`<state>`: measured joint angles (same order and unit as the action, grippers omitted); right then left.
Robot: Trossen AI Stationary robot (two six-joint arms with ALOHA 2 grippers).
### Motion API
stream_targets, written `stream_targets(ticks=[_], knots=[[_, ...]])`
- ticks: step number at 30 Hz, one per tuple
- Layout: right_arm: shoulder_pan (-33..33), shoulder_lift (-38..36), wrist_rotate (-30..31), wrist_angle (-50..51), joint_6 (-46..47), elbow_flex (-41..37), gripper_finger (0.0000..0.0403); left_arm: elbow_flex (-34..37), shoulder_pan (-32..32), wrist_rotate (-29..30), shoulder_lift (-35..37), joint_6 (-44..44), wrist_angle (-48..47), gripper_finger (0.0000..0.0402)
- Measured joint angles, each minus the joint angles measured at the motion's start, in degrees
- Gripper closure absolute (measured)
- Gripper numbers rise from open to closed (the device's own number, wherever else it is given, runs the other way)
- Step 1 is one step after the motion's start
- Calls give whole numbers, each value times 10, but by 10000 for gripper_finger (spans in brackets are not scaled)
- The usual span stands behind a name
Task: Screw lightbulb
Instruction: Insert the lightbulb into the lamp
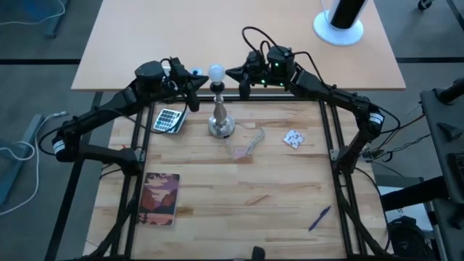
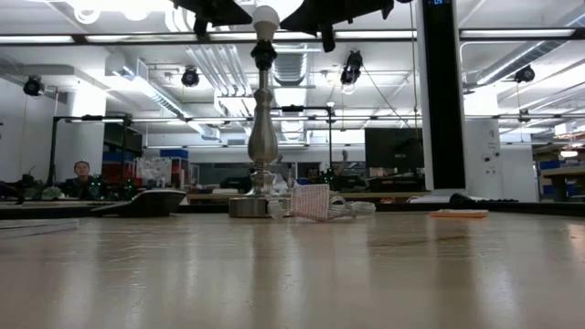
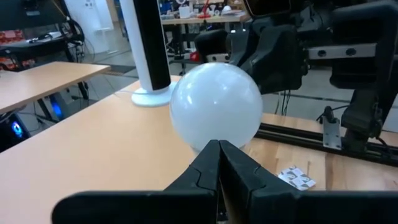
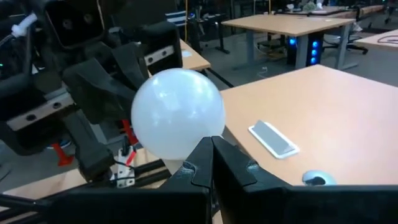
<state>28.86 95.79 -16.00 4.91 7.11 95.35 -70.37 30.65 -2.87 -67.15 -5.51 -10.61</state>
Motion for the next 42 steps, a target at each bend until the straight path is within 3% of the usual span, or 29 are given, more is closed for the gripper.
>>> stream_targets(ticks=[11,22,29,33,42], knots=[[-7,0,-40,-7,18,0,403,0,2,50,-6,0,10,401],[-12,-2,-53,-2,23,0,403,0,6,52,-4,0,11,401],[-7,-21,-23,25,14,0,403,0,5,47,28,0,7,401],[-4,-33,-5,32,5,0,403,0,6,2,41,0,-3,401],[5,-24,-4,28,8,0,403,0,5,-17,23,0,-6,401]])
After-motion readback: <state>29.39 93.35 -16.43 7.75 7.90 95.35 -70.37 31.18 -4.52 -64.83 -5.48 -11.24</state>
